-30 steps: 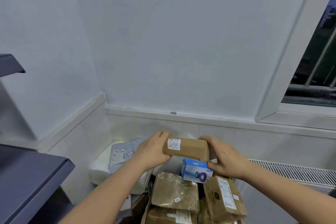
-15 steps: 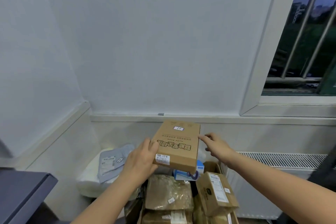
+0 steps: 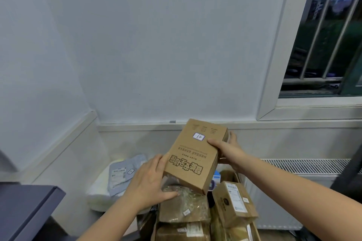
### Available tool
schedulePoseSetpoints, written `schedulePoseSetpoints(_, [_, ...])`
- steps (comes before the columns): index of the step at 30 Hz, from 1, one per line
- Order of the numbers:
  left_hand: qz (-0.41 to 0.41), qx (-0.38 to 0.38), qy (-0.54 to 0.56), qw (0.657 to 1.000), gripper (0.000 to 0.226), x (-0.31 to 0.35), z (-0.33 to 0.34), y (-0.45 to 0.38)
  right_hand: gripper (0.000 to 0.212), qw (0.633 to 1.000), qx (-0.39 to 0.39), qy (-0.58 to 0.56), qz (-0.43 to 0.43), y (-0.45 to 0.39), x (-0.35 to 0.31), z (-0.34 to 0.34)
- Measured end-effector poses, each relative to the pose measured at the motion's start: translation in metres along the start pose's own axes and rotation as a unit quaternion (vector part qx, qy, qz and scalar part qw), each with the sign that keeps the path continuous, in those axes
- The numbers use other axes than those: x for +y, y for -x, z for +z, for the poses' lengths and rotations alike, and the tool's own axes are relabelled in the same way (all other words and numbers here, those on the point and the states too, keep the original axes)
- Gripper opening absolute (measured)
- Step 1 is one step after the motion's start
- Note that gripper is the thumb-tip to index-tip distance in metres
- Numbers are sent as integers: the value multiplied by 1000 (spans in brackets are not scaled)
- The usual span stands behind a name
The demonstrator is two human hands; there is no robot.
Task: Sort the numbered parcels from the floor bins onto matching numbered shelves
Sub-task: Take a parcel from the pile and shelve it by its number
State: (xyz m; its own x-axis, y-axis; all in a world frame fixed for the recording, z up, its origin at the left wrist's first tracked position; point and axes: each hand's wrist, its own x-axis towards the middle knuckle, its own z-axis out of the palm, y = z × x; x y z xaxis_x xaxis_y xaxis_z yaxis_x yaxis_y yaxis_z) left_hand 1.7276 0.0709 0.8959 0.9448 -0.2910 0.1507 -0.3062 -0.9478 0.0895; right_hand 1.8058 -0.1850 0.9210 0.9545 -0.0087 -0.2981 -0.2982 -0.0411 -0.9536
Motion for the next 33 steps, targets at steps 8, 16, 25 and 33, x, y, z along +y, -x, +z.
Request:
schedulePoseSetpoints(8, [-145, 29, 59, 987, 116, 31, 1, 2, 71, 978, 136, -155, -31, 18, 22, 40])
schedulePoseSetpoints(16, [-413, 143, 440, 785, 99, 48, 7, -21, 69, 986, 67, -155, 10, 21, 28, 48])
schedulePoseSetpoints(25, [-513, 311, 567, 565, 90, 58, -4, -42, 45, 961, -234, -131, 65, 26, 56, 53])
schedulePoseSetpoints(33, [-481, 360, 511, 615, 50, 74, -8, 2, 85, 952, -295, -79, 26, 15, 62, 31])
